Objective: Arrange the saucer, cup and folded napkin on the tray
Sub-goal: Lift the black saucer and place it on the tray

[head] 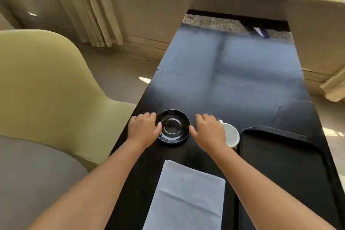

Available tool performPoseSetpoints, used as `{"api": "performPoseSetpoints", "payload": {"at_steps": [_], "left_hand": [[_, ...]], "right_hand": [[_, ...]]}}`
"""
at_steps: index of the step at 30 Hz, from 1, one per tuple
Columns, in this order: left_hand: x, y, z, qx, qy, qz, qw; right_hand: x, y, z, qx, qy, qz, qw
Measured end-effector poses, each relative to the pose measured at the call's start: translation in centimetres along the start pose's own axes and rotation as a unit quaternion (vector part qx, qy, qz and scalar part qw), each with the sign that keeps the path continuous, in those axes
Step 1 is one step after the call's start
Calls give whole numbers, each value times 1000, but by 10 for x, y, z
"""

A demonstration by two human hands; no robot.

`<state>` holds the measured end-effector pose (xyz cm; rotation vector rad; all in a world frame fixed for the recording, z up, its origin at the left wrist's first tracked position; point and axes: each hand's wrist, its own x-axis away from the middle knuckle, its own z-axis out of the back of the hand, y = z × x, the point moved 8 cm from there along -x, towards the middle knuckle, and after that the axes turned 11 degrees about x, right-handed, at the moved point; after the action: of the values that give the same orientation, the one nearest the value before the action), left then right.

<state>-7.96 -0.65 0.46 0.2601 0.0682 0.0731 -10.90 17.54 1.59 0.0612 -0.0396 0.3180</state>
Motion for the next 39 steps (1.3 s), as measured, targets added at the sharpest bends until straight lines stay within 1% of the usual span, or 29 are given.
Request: {"api": "performPoseSetpoints", "payload": {"at_steps": [3,7,11,14,16,19,21,25,27,31,35,37,39], "left_hand": [[-16,-20,-34,1,-2,11,1000],[-35,-36,-73,-15,-28,16,999],[-41,-49,-102,-25,-39,31,998],[-37,-52,-114,20,-36,50,998],[-34,-55,-119,92,-43,89,991],[-27,-61,-127,210,-59,165,962],[-19,-62,-125,278,-50,193,940],[7,-51,-108,366,-30,221,904],[23,-39,-98,407,-34,221,886],[60,4,-78,494,-52,220,840],[98,56,-68,553,-29,266,789],[109,87,-73,563,-26,277,778],[111,120,-85,563,-35,265,782]], "right_hand": [[-22,-7,-41,-7,-17,-6,1000],[-41,-13,-88,-12,-59,-8,998],[-48,-13,-114,-18,-71,-21,997],[-46,-15,-125,-61,-80,-33,994],[-46,-14,-132,-131,-98,-55,985],[-45,-8,-139,-260,-105,-109,954],[-37,-4,-139,-315,-98,-135,934],[-9,4,-134,-389,-67,-158,905],[9,14,-127,-425,-50,-166,888],[55,48,-100,-499,-29,-193,844],[115,90,-81,-553,-29,-216,804],[139,119,-83,-568,-32,-247,785],[156,153,-88,-571,-25,-279,772]]}}
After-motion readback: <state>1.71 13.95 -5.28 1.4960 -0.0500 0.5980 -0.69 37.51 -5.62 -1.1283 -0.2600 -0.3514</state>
